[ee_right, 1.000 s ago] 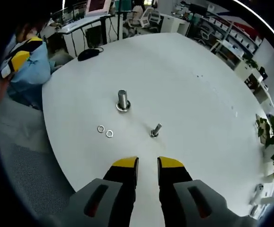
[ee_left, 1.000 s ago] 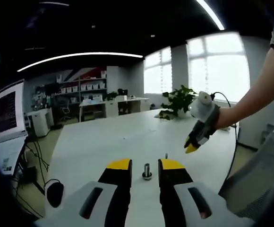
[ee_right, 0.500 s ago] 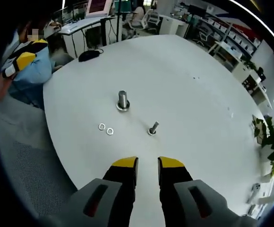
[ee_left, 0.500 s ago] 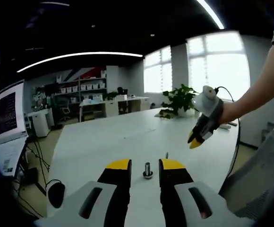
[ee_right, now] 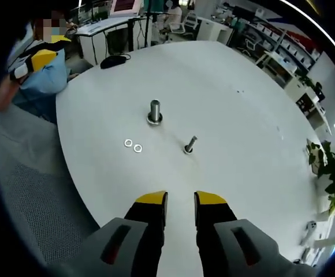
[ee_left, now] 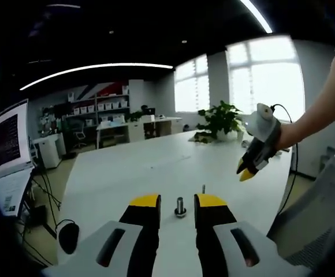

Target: Place the washer onto the threaded stud by aligning its center hole with the stud, sliding it down to the base, and recovering from edge contact or off-axis alignment until the washer reaches the visible bottom stop.

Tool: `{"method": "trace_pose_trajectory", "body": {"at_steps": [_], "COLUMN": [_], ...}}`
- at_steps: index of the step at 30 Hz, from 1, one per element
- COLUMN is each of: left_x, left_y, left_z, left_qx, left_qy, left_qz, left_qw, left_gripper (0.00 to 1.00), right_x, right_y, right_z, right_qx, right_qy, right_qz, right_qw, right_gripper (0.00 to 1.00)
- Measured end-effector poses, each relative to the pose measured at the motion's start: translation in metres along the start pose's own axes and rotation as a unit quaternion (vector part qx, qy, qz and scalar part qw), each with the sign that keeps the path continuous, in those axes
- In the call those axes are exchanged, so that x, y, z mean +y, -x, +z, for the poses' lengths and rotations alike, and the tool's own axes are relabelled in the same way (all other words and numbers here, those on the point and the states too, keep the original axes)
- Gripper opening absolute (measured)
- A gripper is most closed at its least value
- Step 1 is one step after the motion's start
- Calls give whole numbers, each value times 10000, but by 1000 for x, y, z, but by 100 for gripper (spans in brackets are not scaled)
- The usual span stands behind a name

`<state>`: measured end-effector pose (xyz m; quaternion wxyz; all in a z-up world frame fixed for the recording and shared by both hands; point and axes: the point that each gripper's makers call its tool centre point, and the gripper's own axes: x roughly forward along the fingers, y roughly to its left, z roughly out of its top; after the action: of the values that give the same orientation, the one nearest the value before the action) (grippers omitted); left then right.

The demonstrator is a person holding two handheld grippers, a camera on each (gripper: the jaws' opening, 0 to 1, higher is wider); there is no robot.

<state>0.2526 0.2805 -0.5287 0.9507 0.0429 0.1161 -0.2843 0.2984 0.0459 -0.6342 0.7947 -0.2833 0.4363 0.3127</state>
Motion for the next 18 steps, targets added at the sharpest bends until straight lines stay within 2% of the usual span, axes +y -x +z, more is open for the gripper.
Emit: {"method": "trace_pose_trajectory", "body": {"at_steps": [8, 18], "left_x": [4, 3], "left_y": [1, 1], "left_z": [1, 1], "left_qx": [-38, -40], "left_qy": [62, 35], "left_qz": [50, 38], "left_qw": [10000, 10000], "left_gripper": [21, 21], "right_x": [9, 36], "right_y": [-7, -29], "right_z": [6, 15], "right_qx": [-60, -82], "right_qy": [-66, -134], "right_qz": [71, 319], "right_qw": [9999, 9994], "right_gripper": [21, 21]}}
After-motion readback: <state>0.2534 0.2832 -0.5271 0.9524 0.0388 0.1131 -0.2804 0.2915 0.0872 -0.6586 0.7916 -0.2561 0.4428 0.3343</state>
